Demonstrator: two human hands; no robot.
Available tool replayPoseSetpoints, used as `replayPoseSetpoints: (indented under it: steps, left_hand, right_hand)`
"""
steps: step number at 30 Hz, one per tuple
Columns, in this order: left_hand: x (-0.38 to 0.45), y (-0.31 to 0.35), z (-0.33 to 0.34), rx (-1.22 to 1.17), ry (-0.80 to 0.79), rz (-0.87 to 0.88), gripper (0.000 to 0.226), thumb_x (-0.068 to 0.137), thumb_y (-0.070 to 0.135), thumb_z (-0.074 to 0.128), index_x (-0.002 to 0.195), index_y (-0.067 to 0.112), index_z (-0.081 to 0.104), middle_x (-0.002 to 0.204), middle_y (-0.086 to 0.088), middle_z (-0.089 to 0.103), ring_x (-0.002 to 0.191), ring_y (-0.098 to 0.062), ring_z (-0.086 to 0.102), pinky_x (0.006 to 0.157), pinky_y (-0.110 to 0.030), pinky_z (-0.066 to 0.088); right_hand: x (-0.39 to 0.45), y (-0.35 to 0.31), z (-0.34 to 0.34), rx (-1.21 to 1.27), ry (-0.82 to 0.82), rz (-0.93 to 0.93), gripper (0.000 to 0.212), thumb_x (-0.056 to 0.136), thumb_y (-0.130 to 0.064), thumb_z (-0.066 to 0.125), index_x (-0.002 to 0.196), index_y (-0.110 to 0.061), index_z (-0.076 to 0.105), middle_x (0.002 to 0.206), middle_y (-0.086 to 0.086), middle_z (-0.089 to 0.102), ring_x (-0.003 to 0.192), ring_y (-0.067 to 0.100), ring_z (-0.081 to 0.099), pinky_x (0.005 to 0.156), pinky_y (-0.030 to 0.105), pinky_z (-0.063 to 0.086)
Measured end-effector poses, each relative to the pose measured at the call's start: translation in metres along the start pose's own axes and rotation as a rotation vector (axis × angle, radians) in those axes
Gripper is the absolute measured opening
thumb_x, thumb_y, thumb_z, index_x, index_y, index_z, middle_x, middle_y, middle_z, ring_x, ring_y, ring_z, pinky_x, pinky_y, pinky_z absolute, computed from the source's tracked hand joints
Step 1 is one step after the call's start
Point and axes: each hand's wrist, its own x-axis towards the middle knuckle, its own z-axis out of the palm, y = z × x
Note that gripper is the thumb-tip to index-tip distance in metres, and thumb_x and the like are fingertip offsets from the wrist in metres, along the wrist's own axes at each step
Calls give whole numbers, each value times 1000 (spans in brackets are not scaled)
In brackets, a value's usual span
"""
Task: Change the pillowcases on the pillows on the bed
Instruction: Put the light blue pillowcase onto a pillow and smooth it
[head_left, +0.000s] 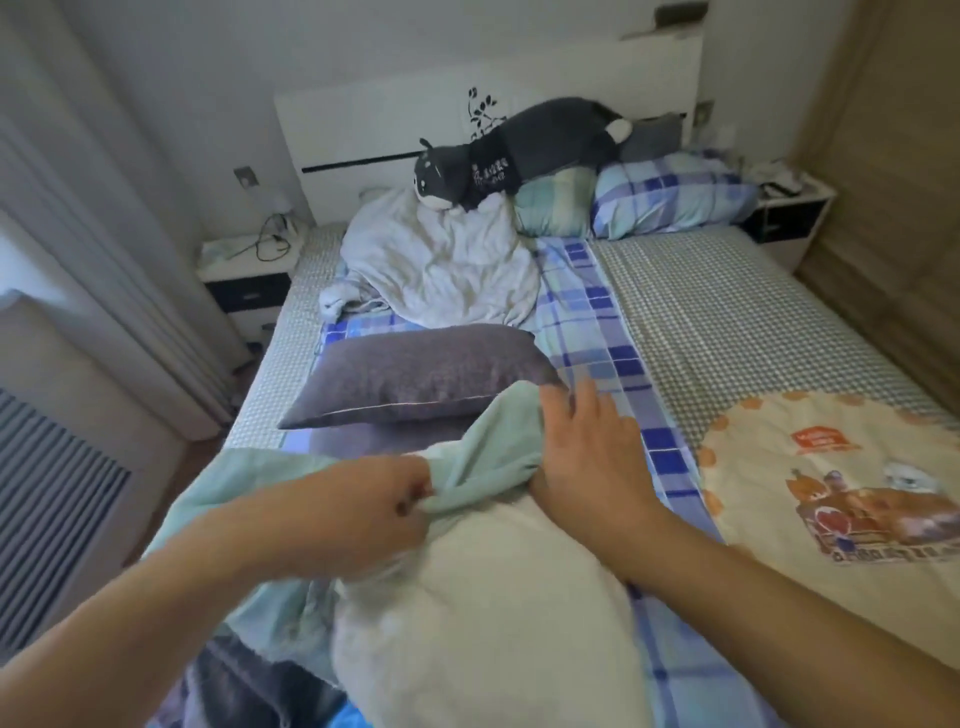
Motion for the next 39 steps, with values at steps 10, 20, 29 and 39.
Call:
replayPoseSetpoints:
  steps: [10, 20, 29, 39]
  left_hand:
    - [66, 1, 91, -320, 492, 108, 13, 84, 19, 54, 84, 28, 44, 84, 8, 61, 80, -21, 55, 69, -38, 45]
    - [76, 5, 74, -1123, -56, 2, 22, 82, 14, 72, 103, 11, 71, 94, -16, 73, 85, -23, 67, 85, -40, 54]
    - [67, -7, 76, -335, 523, 396, 26, 81, 8, 61, 89, 31, 73, 83, 3, 58, 65, -13, 55, 60, -29, 43]
    - [74, 8, 82, -625, 655, 157, 55, 71, -11, 53, 96, 30, 79, 91, 19, 75, 83, -1, 68, 75, -19, 52]
  right_hand:
    - [-53, -26, 30, 469, 77, -119, 35, 87, -15, 66, 115, -22, 47, 99, 2, 63, 83, 20, 60, 67, 35, 50]
    - [-53, 14, 29, 569, -30, -211, 18, 90, -30, 52, 104, -25, 62, 101, -14, 57, 88, 2, 55, 76, 12, 43]
    - [-11, 24, 14, 545, -310, -231, 44, 67, 2, 47, 80, -25, 80, 83, -9, 71, 79, 8, 59, 70, 24, 49]
    - [-7, 19, 15, 1049, -424, 94, 47, 64, 20, 47, 55, -25, 55, 69, -11, 57, 65, 10, 52, 64, 26, 40]
